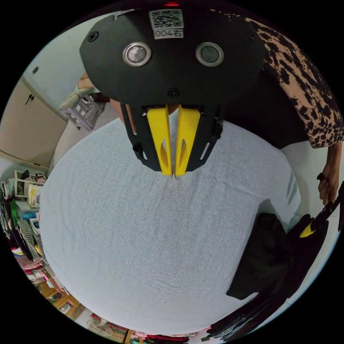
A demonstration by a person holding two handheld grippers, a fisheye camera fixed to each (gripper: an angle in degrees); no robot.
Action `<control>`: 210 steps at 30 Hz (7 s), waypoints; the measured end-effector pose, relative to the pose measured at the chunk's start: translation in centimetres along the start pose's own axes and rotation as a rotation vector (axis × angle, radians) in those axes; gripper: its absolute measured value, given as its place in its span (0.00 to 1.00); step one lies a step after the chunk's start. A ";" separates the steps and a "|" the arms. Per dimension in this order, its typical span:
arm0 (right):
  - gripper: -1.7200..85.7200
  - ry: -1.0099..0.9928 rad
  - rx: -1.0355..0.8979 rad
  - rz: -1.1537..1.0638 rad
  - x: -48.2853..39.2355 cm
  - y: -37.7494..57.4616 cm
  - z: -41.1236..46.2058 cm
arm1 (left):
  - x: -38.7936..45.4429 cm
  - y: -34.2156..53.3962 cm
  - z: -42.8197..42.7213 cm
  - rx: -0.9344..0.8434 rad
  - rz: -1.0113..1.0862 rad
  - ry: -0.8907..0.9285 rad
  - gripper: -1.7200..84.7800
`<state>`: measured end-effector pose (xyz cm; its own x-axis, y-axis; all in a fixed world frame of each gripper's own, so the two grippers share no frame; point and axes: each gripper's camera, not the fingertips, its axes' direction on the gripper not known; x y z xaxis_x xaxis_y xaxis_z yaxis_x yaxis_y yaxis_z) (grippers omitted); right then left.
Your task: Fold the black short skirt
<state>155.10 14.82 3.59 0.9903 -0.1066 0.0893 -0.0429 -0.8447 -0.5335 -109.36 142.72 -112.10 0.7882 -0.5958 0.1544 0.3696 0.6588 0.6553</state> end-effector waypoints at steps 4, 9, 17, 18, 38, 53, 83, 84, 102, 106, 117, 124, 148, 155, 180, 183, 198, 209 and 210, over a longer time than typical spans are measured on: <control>0.02 0.021 0.061 0.023 0.8 1.8 -0.2 | 2.1 -3.7 0.2 0.094 0.026 -0.146 0.12; 0.02 0.050 0.106 0.009 2.1 3.6 -0.3 | 3.6 -8.2 2.4 0.041 0.073 -0.319 0.14; 0.01 -0.153 0.086 0.033 8.5 6.7 -1.3 | 10.3 -8.8 4.2 0.053 0.290 -0.104 0.06; 0.02 -0.194 0.106 0.039 9.2 7.2 -1.6 | 11.4 -8.4 4.4 0.044 0.320 -0.079 0.06; 0.17 -0.414 0.170 0.062 24.6 15.4 -2.5 | 6.5 -9.3 4.0 0.032 0.212 -0.031 0.16; 0.15 -1.130 0.276 0.157 38.6 9.6 -4.3 | -0.5 -16.6 7.8 -0.324 0.192 0.188 0.14; 0.04 -0.954 1.279 -0.470 56.3 43.3 -52.5 | 7.0 -5.6 -36.4 0.850 0.211 0.722 0.05; 0.04 -0.947 1.287 -0.473 56.3 44.1 -52.7 | 7.2 -5.2 -36.6 0.853 0.216 0.723 0.05; 0.04 -0.987 1.211 -0.309 56.8 44.6 -50.4 | 3.6 -7.3 -30.8 0.704 0.146 0.775 0.05; 0.04 -0.866 1.254 -0.354 55.1 46.4 -50.8 | 3.6 -7.3 -30.4 0.707 0.230 0.774 0.05; 0.05 -0.888 0.692 0.123 53.5 50.9 -30.5 | -1.8 2.6 -9.2 0.168 -0.102 0.754 0.05; 0.05 -0.828 0.518 0.279 51.8 51.6 -24.0 | -4.7 8.3 1.7 -0.062 -0.377 0.852 0.05; 0.05 -0.757 1.216 -0.216 43.9 50.8 -44.3 | 5.7 1.8 -24.2 0.572 0.275 0.851 0.05; 0.05 -0.829 1.164 -0.152 44.0 39.6 -44.4 | 3.1 -4.6 -21.5 0.548 0.110 0.839 0.06; 0.12 -0.530 0.358 -0.120 33.1 17.3 -15.9 | -4.2 -2.7 5.2 0.118 0.003 0.261 0.12; 0.12 -0.541 0.197 -0.047 31.2 18.9 -9.7 | -6.0 2.8 9.5 0.038 -0.148 0.340 0.10; 0.11 -0.492 0.251 -0.223 26.6 14.8 -5.9 | -7.6 4.9 16.6 -0.095 -0.173 0.254 0.10; 0.11 -0.626 0.268 -0.181 31.0 14.5 -3.0 | -10.9 5.5 16.7 -0.043 -0.224 0.351 0.11; 0.11 -0.638 0.268 -0.153 31.9 14.7 -2.7 | -11.1 5.5 16.7 -0.041 -0.230 0.360 0.11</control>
<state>185.70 -2.45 0.87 0.8704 0.4003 -0.2866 0.0558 -0.6585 -0.7505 -124.29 145.30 -97.85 0.8016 -0.5357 -0.2654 0.5696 0.5495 0.6112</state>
